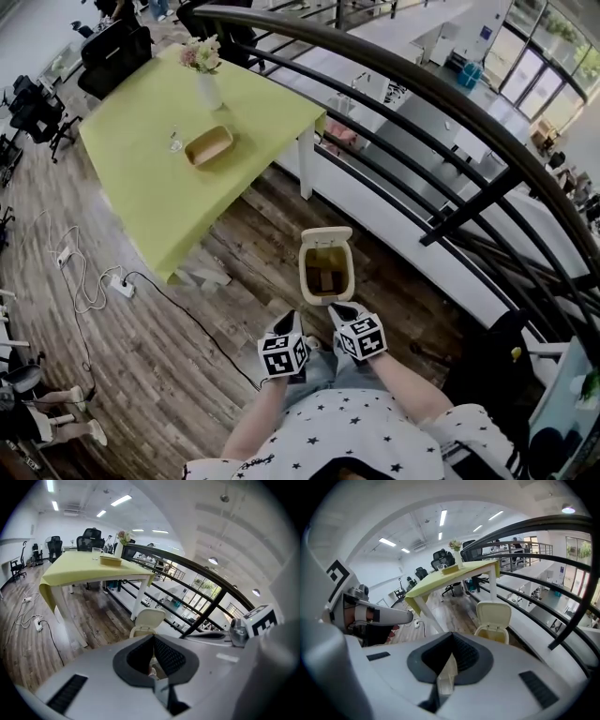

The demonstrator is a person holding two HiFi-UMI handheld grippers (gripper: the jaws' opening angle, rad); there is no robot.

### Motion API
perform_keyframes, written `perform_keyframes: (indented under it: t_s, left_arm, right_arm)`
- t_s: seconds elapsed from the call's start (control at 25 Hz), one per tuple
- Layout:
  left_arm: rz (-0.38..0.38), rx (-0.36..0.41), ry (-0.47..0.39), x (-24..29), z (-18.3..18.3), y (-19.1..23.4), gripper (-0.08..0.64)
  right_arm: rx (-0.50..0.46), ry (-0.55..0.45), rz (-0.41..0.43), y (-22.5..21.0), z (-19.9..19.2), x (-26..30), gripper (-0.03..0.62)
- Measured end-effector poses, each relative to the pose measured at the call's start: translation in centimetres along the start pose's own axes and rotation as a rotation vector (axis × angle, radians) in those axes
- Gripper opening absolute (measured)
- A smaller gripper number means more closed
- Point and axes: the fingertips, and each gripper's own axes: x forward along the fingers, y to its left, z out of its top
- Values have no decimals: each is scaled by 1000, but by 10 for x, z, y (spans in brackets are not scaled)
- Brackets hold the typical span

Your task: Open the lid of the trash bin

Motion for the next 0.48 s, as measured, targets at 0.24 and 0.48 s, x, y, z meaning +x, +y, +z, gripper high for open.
perform_keyframes:
  t_s: [0.24, 0.48]
  left_arm:
    - [-15, -19, -31, -17, 9, -9, 15]
    - [-37, -1, -49, -30, 22, -12, 15]
  right_arm:
    - [-18, -28, 12, 12, 18, -18, -6]
    - [-34, -46, 20, 25, 36, -32, -6]
